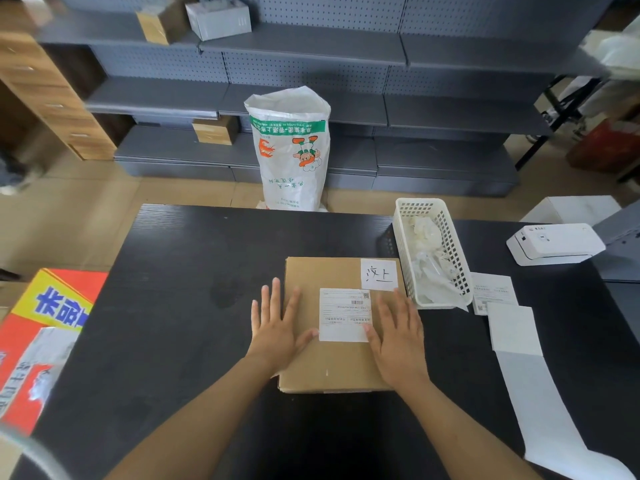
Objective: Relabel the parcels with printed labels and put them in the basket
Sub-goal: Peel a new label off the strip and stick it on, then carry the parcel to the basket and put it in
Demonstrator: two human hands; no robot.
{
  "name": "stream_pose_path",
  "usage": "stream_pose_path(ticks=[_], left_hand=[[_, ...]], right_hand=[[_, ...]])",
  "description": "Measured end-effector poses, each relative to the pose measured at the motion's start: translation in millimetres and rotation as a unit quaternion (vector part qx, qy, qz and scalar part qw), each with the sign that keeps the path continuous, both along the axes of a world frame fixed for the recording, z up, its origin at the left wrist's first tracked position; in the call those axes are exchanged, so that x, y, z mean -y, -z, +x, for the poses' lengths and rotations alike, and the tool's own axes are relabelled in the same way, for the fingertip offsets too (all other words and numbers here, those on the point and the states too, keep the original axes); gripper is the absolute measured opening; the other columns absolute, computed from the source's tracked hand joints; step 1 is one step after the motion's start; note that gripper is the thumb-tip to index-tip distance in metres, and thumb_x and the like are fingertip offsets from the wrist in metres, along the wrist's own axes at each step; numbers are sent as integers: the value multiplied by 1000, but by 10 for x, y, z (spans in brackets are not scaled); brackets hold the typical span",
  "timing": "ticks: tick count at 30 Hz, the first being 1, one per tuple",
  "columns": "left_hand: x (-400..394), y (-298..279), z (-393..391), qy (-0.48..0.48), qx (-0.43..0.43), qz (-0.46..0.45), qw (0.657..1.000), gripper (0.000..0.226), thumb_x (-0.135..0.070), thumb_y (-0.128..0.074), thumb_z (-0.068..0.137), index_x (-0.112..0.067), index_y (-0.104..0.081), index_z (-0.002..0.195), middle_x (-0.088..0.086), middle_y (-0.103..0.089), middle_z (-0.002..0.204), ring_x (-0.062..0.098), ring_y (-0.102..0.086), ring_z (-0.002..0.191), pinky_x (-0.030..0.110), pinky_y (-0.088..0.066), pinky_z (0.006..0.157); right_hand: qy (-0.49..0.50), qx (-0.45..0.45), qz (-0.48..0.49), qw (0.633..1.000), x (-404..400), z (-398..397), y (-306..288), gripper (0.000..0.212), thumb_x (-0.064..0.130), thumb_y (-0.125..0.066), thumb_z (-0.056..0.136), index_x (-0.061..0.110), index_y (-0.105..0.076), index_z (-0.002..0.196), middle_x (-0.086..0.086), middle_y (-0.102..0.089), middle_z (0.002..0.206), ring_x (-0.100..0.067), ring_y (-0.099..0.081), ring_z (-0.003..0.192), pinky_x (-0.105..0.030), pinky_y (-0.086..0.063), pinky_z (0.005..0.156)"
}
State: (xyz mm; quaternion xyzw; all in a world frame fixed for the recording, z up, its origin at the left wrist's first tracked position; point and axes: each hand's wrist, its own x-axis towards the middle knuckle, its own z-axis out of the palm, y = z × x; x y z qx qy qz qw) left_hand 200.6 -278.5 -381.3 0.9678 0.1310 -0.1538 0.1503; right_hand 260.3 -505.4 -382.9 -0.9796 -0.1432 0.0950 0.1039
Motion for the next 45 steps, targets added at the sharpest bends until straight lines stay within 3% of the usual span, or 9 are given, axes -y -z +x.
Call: stream_pose_path(ticks=[2, 6, 14, 19, 24, 28, 33, 38, 45], left_hand=[[-20, -10, -31, -55, -45, -70, 995, 91, -73, -31, 87, -35, 29, 144, 8, 30, 155, 31, 20, 145, 49, 3, 118], [-8, -104, -4, -119, -73, -271, 952, 108, -62, -59, 83, -40, 28, 143, 7, -5, 159, 32, -25, 141, 52, -28, 112], [-107, -359, 30, -150, -12, -272, 950, 119, -50, -74, 76, -25, 15, 151, 10, -7, 153, 26, -42, 126, 41, -37, 107], [-292, -869, 136, -103, 28, -298, 948, 129, -45, -89, 58, -28, 0, 150, 5, 0, 152, 30, -28, 135, 44, -33, 111], [-491, -1552, 329, 7, -17, -168, 986, 143, -51, -89, 51, -34, 15, 148, 12, 18, 155, 41, -4, 143, 56, -22, 114], [-629, -2056, 490, 48, 12, -116, 992, 144, -57, -85, 54, -33, 24, 146, 11, 29, 152, 41, 3, 145, 52, -17, 115], [-754, -2483, 556, 61, 89, -123, 987, 144, -50, -89, 54, -35, 20, 147, 4, 36, 150, 38, -12, 144, 45, -21, 116], [-577, -2718, 578, 100, 148, -130, 975, 134, -44, -89, 57, -38, 7, 149, 4, 26, 153, 36, -14, 143, 42, -22, 115], [176, -2932, 720, 189, 151, -110, 964, 129, -54, -84, 60, -35, 6, 151, 7, 19, 155, 34, -8, 145, 42, -16, 118]], right_hand=[[73, -7, 20, 997, 20, -62, -34, 60, 51, -31, 98, 24, -20, 151, -11, -9, 158, -28, -10, 145, -43, -16, 118], [132, -91, 89, 983, 10, -90, -97, 60, 50, -38, 97, 25, -18, 147, -12, -12, 156, -31, -25, 138, -46, -32, 109], [123, -127, 119, 977, -179, -27, -348, 71, 56, -43, 93, 26, -13, 150, -8, -1, 159, -30, -13, 143, -48, -23, 114], [139, -100, 195, 966, -350, 148, -706, 70, 56, -47, 92, 28, -19, 150, -8, -11, 159, -30, -17, 144, -50, -25, 115], [102, -67, 217, 968, -456, 539, -1331, 74, 60, -51, 88, 29, -24, 149, -4, -20, 156, -30, -25, 140, -49, -29, 112], [47, -94, 239, 965, -503, 694, -1936, 103, 78, -65, 59, 41, -24, 145, 4, -15, 155, -30, -22, 140, -53, -27, 111], [-13, -101, 242, 965, -413, 660, -2418, 133, 70, -83, 30, 49, -18, 144, 10, 8, 156, -27, -9, 144, -49, -19, 114], [0, -71, 231, 970, -194, 545, -2608, 131, 49, -91, 44, 45, -11, 148, 6, 12, 155, -31, -8, 144, -57, -19, 115], [65, -8, 250, 966, 659, 270, -2803, 126, 52, -91, 46, 43, -17, 148, 2, 12, 158, -29, -1, 146, -54, -14, 116]])
